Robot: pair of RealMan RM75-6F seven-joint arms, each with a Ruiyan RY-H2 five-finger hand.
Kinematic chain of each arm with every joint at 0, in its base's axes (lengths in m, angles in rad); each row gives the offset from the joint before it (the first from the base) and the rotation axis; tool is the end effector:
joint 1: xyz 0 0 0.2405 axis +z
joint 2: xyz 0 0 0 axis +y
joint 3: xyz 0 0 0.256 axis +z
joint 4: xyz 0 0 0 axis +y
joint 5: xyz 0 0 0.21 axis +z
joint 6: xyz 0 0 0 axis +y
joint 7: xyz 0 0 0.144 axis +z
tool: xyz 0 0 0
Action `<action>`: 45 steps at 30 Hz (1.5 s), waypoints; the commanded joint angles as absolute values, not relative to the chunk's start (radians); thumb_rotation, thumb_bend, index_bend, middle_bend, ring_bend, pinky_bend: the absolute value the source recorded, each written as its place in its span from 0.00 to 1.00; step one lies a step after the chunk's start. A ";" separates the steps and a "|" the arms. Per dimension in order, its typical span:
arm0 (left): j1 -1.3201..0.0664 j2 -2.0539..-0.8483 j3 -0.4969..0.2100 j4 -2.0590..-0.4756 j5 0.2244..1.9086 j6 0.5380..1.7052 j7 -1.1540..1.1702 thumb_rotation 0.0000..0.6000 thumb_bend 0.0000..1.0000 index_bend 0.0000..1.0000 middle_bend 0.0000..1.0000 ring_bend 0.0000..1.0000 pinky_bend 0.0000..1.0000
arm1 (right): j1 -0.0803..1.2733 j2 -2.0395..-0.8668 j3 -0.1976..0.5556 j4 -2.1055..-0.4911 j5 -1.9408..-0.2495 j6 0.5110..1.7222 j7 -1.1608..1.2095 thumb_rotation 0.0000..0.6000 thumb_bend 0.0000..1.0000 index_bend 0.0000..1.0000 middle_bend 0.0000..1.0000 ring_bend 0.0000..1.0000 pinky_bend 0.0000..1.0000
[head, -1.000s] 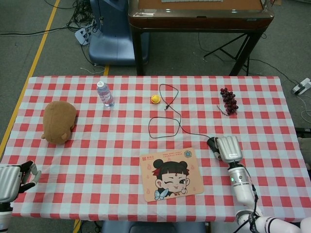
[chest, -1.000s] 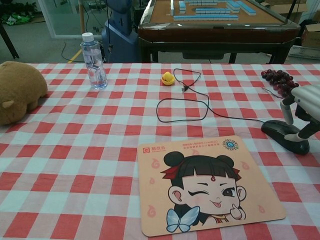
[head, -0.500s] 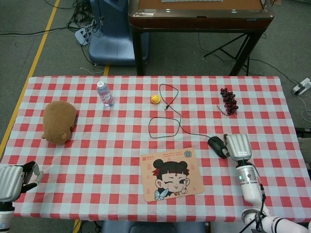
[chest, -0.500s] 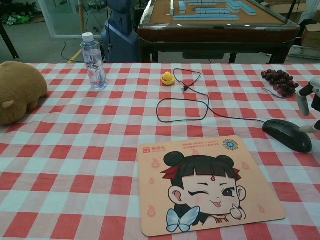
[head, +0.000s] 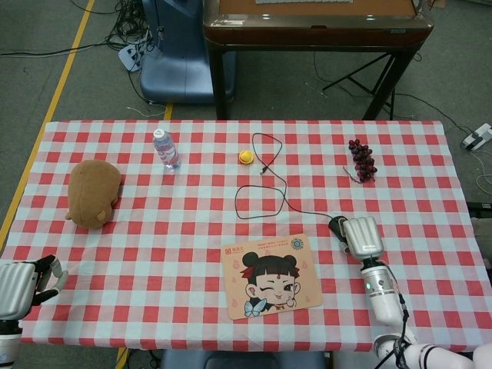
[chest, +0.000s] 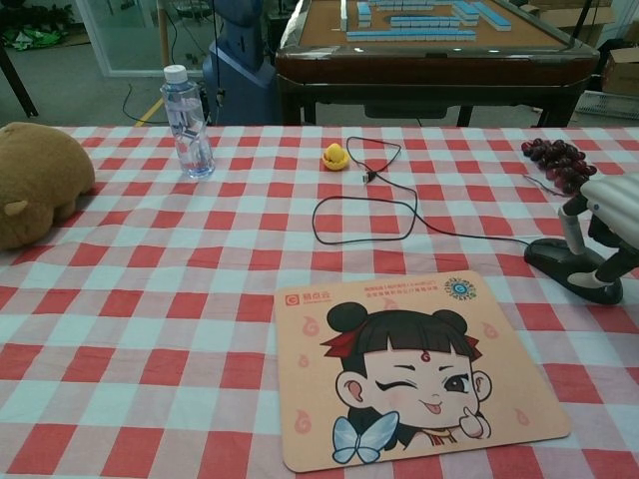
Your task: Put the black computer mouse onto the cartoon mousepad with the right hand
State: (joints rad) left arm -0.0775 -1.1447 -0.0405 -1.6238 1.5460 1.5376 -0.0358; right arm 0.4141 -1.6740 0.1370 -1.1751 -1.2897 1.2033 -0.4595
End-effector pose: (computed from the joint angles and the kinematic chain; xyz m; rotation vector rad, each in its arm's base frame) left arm -0.2995 0.1762 0.1531 -1.3717 -0.9139 -1.0083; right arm -0.2728 -0.2935 -0.0061 1.6125 -0.7139 0.6677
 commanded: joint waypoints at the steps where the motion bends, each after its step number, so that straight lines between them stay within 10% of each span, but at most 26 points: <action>1: -0.077 -1.144 -0.041 -1.624 1.546 1.538 -0.037 1.00 0.57 0.56 0.90 0.82 1.00 | 0.421 -1.691 0.139 -1.148 -1.281 1.191 -0.462 1.00 0.00 0.64 1.00 1.00 1.00; 24: -0.083 -1.147 -0.040 -1.622 1.539 1.524 -0.037 1.00 0.57 0.56 0.90 0.82 1.00 | 0.427 -1.671 0.199 -1.058 -1.194 1.163 -0.464 1.00 0.00 0.53 1.00 1.00 1.00; 29: -0.082 -1.144 -0.041 -1.623 1.539 1.527 -0.044 1.00 0.57 0.56 0.90 0.82 1.00 | 0.417 -1.603 0.225 -1.180 -1.137 1.144 -0.481 1.00 0.00 0.33 1.00 1.00 1.00; 45: -0.081 -1.136 -0.038 -1.633 1.551 1.534 -0.049 1.00 0.57 0.56 0.90 0.82 1.00 | 0.463 -1.494 0.282 -1.450 -0.715 1.096 -0.711 1.00 0.00 0.29 1.00 1.00 1.00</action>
State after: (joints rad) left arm -0.0806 -1.1365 -0.0376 -1.6333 1.5511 1.5345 -0.0490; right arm 0.4504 -1.4917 0.2788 -1.4395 -0.7363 1.0833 -0.6907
